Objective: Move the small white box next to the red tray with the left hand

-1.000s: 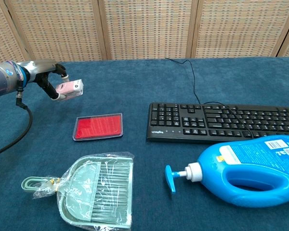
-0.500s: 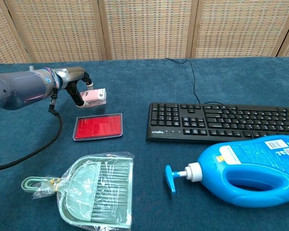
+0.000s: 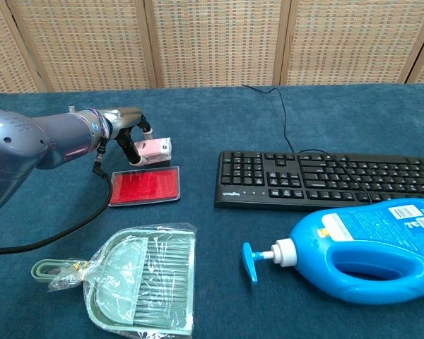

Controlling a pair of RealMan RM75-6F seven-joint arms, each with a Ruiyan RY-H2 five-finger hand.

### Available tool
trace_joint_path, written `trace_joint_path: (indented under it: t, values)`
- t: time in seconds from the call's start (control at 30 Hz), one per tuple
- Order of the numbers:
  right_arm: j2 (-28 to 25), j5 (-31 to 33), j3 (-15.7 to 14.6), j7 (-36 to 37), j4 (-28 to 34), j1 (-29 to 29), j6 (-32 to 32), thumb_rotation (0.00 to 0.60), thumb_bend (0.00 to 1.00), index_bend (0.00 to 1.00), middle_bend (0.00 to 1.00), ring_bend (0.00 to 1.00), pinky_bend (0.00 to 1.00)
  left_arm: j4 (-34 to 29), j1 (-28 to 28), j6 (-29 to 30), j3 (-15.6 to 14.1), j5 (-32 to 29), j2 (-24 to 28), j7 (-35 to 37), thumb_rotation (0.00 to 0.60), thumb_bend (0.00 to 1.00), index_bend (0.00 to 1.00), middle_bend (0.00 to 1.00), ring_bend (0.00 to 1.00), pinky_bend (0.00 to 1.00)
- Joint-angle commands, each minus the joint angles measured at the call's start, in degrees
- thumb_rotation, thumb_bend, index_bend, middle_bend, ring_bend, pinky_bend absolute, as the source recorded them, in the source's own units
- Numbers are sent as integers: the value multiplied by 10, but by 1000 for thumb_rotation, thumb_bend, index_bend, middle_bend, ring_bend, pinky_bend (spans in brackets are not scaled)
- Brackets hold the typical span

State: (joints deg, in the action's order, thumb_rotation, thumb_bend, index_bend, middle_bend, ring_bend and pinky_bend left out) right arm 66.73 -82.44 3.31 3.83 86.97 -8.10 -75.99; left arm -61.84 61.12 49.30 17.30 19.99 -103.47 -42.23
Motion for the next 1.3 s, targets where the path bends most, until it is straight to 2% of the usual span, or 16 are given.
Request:
trace_joint_path:
  t: [0.03,0.17,0.47,0.6,0.87,1.0,1.07,1.2,1.3]
  values:
    - [0,0,0,0,-1,0,-1,600,0,8,0,0,0,0,1,0,-1,4,-2,0,600,329,310,0,0,0]
    - [1,-1,-1,0,-1,0,-2,600,0,7,0,0,0,-1,-1,0,-4,14,-4,4,600,307,147,0,0,0]
    - [2,-3,-1,0,-1,2,-7,600,0,7,0,0,0,-37,-14,6,-5,42,12,28,600,298,114,0,0,0]
    - [1,-4,-1,0,-1,2,-8,600,0,7,0,0,0,-85,-33,18,2,67,39,62,600,297,112,0,0,0]
    - [3,-14,-5,-8,1,4,-17,600,0,8,0,0,0,-246,-112,66,12,161,135,171,600,294,106,0,0,0]
    - [4,-17,-6,-16,4,6,-22,600,0,7,0,0,0,-333,-165,111,-14,241,190,211,600,293,66,0,0,0]
    - [6,-19,-7,-21,5,7,-25,600,0,7,0,0,0,-371,-196,141,-38,286,218,221,600,293,37,0,0,0]
    - [8,-23,-8,-32,7,9,-31,600,0,7,0,0,0,-414,-244,196,-80,355,251,233,600,293,11,0,0,0]
    - [9,-26,-8,-40,9,11,-39,600,0,7,0,0,0,-423,-289,260,-128,427,263,227,600,291,0,0,0,0]
